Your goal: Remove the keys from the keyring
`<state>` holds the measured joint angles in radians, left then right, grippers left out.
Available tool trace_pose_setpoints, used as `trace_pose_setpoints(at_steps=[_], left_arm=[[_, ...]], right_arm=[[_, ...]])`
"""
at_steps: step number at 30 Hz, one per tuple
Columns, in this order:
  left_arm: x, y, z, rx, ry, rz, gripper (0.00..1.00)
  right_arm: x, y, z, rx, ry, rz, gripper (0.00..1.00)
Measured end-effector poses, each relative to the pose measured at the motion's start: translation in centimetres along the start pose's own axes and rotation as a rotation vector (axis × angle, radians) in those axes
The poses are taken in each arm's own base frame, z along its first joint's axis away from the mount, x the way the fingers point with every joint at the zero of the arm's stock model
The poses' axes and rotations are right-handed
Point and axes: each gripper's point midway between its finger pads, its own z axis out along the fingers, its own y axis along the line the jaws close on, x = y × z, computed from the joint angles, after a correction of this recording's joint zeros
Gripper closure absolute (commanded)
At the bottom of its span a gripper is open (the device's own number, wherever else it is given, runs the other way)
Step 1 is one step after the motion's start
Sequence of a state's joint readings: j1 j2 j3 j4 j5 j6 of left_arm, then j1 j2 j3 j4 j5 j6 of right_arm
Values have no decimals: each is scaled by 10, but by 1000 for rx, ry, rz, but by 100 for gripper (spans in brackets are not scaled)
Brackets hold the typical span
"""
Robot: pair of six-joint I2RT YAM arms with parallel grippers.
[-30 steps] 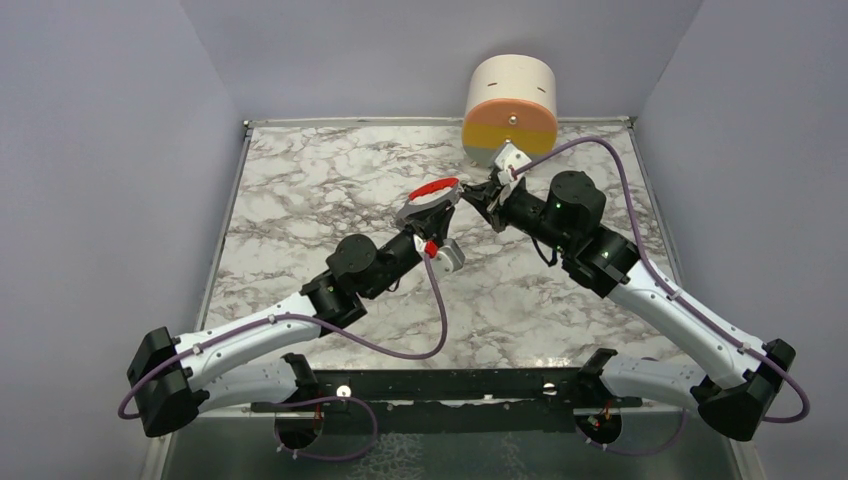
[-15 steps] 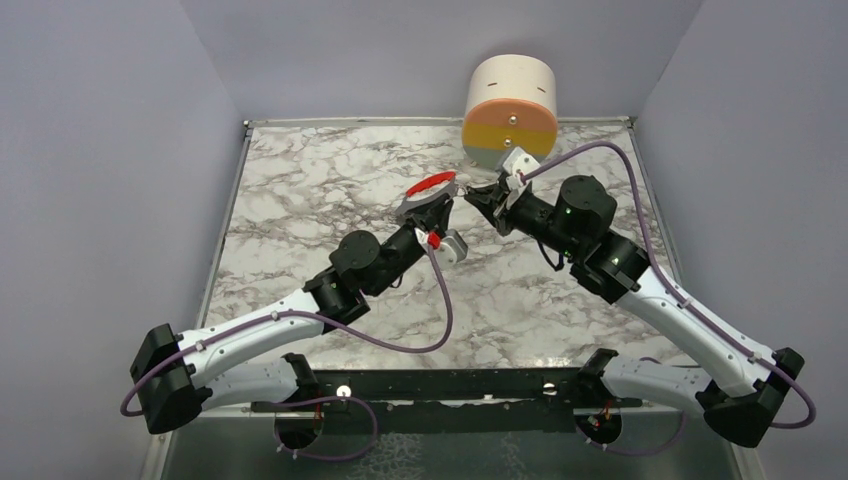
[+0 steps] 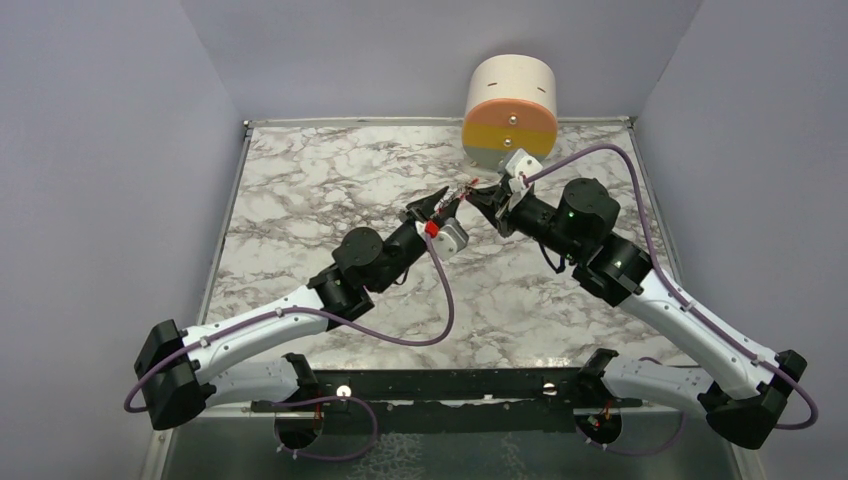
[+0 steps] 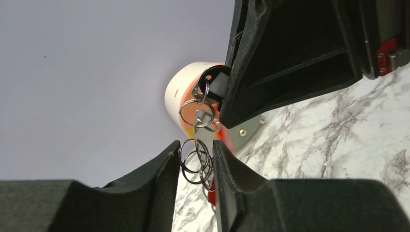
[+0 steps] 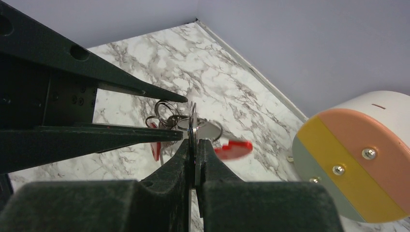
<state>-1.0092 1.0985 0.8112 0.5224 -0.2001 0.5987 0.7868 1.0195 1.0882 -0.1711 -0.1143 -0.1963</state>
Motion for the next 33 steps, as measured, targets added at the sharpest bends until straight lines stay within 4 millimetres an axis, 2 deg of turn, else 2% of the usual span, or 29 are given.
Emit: trace_pose_setpoints(at_steps=[3, 7, 10, 14, 22, 33], left_arm=[[-3, -4, 0, 18, -16, -22, 61], [-11, -2, -2, 23, -42, -48, 47], [-21, 0, -6, 28, -76, -73, 42], [-27, -2, -10, 38, -117, -85, 40], [-21, -18, -8, 83, -143, -77, 35], [-19, -17, -6, 31, -197, -80, 36]], right_arm=[[1, -1, 0, 9, 4, 0, 98], [2, -2, 0, 16, 6, 0, 98], [2, -2, 0, 18, 7, -1, 98], [2, -2, 1, 17, 9, 0, 98], [3, -1, 1, 15, 10, 0, 98], [3, 4, 2, 0, 10, -1, 98]])
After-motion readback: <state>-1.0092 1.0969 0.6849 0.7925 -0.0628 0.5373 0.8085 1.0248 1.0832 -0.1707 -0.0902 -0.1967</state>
